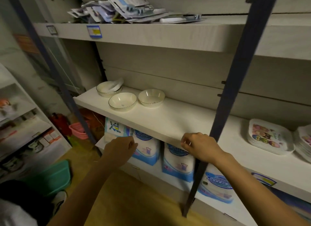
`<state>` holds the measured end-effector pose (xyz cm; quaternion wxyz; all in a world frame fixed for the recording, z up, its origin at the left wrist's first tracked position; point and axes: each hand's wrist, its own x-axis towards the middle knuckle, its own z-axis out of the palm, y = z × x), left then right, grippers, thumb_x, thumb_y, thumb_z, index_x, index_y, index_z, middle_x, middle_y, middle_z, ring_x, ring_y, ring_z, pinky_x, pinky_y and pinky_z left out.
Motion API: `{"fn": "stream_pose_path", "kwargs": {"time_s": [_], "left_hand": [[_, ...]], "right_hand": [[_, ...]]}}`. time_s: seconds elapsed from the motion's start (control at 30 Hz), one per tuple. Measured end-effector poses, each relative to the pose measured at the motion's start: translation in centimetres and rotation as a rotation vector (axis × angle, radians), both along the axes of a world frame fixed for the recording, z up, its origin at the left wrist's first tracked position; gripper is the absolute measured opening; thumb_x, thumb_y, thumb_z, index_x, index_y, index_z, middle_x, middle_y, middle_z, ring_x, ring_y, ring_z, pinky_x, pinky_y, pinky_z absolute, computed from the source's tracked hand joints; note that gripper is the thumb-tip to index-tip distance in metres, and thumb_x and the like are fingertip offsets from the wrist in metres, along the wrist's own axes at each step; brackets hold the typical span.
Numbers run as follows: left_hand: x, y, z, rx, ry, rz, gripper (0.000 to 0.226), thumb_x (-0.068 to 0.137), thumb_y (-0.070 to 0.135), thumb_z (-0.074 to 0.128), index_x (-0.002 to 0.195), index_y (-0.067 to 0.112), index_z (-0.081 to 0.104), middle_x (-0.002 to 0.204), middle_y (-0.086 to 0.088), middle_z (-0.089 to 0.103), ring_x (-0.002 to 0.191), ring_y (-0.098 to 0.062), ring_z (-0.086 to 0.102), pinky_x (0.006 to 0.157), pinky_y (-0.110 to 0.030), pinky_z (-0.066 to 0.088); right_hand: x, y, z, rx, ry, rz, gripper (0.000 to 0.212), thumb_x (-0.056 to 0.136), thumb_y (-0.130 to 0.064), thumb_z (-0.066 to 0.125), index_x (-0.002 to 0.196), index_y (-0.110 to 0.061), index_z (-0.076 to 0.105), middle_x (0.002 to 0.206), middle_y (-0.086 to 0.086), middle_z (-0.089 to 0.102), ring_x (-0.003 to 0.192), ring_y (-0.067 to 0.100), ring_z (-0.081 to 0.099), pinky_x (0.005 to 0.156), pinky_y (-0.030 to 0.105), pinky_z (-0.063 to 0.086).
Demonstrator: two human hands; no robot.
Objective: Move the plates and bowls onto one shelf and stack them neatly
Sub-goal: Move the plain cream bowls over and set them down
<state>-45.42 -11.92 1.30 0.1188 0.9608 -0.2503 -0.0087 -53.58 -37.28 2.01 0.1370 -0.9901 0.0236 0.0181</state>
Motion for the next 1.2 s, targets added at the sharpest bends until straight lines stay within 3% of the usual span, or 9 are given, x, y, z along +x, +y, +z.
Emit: {"fn": "stream_pose_path", "kwargs": {"time_s": [0.13, 0.3, 0.43, 0.5, 0.7, 0.83, 0.97, 1.13, 1.2], "left_hand": [[3.6, 1.2, -0.2, -0.069, 0.024, 0.043, 0.023, 0.094, 0.034, 0.044, 0.087, 0.014, 0.054, 0.08, 0.002, 0.055, 0.074, -0.011, 0.053, 0.064, -0.017, 0.042], [9.6, 2.8, -1.1, -0.078, 0.058, 0.088, 0.024, 0.094, 0.033, 0.045, 0.09, 0.014, 0.057, 0.093, -0.006, 0.067, 0.089, -0.018, 0.065, 0.077, -0.027, 0.052], [15.3, 3.9, -1.3, -0.068, 0.047, 0.093, 0.022, 0.094, 0.035, 0.044, 0.082, 0.019, 0.053, 0.083, -0.002, 0.065, 0.077, -0.015, 0.062, 0.058, -0.014, 0.038], [18.1, 4.3, -1.2, -0.058, 0.048, 0.086, 0.023, 0.094, 0.037, 0.044, 0.074, 0.024, 0.046, 0.08, 0.001, 0.063, 0.075, -0.011, 0.059, 0.058, -0.014, 0.036], [24.7, 4.7, -1.2, -0.124, 0.083, 0.059, 0.029, 0.093, 0.032, 0.047, 0.065, 0.023, 0.045, 0.066, 0.003, 0.057, 0.066, -0.016, 0.059, 0.072, -0.03, 0.054], [28.6, 5.1, -1.7, -0.133, 0.135, 0.101, 0.026, 0.093, 0.031, 0.048, 0.072, 0.016, 0.054, 0.065, 0.002, 0.055, 0.067, -0.018, 0.057, 0.066, -0.027, 0.046], [31.9, 5.7, -2.2, -0.11, 0.178, 0.078, 0.024, 0.093, 0.03, 0.048, 0.076, 0.014, 0.056, 0.067, 0.002, 0.055, 0.072, -0.019, 0.06, 0.074, -0.029, 0.048], [35.1, 7.3, -2.5, -0.079, 0.179, 0.068, 0.033, 0.091, 0.029, 0.051, 0.06, 0.023, 0.042, 0.06, 0.006, 0.049, 0.063, -0.012, 0.05, 0.063, -0.023, 0.041], [36.1, 8.2, -2.8, -0.078, 0.203, 0.091, 0.037, 0.092, 0.028, 0.051, 0.056, 0.023, 0.04, 0.056, 0.007, 0.046, 0.058, -0.01, 0.046, 0.057, -0.022, 0.036]], "right_hand": [[4.1, 1.0, -0.2, -0.028, 0.007, 0.0, 0.032, 0.095, -0.042, 0.04, 0.116, -0.024, 0.056, 0.116, 0.001, 0.064, 0.102, 0.023, 0.06, 0.081, 0.034, 0.047], [11.0, 1.7, -1.3, -0.032, 0.028, -0.033, 0.032, 0.095, -0.041, 0.04, 0.115, -0.024, 0.057, 0.117, 0.002, 0.064, 0.101, 0.021, 0.06, 0.085, 0.036, 0.052], [17.0, 2.3, -1.7, -0.085, 0.013, -0.07, 0.032, 0.096, -0.039, 0.038, 0.116, -0.021, 0.057, 0.115, 0.004, 0.064, 0.099, 0.022, 0.06, 0.082, 0.032, 0.049], [19.6, 2.4, -2.0, -0.103, 0.024, -0.09, 0.033, 0.097, -0.039, 0.038, 0.117, -0.02, 0.057, 0.115, 0.004, 0.064, 0.098, 0.021, 0.06, 0.078, 0.029, 0.046], [25.5, 2.1, -3.0, -0.114, 0.117, -0.223, 0.038, 0.098, -0.041, 0.034, 0.116, -0.018, 0.059, 0.114, 0.006, 0.064, 0.099, 0.024, 0.061, 0.08, 0.034, 0.048], [29.6, 1.3, -4.9, 0.121, 0.193, -0.429, 0.045, 0.097, -0.044, 0.033, 0.115, -0.012, 0.059, 0.111, 0.009, 0.068, 0.101, 0.026, 0.063, 0.086, 0.036, 0.049], [33.5, 1.5, -6.6, 0.504, 0.229, -0.61, 0.047, 0.098, -0.041, 0.033, 0.104, -0.001, 0.056, 0.1, 0.015, 0.073, 0.094, 0.031, 0.069, 0.089, 0.04, 0.053], [36.9, 1.8, -9.5, 0.901, 0.135, -0.887, 0.048, 0.088, -0.036, 0.058, 0.113, 0.004, 0.052, 0.087, 0.019, 0.071, 0.055, 0.026, 0.07, 0.055, 0.035, 0.06], [37.5, 2.1, -10.2, 0.944, 0.103, -0.954, 0.041, 0.085, -0.032, 0.066, 0.104, 0.004, 0.057, 0.08, 0.018, 0.068, 0.049, 0.023, 0.064, 0.057, 0.038, 0.059]]}}
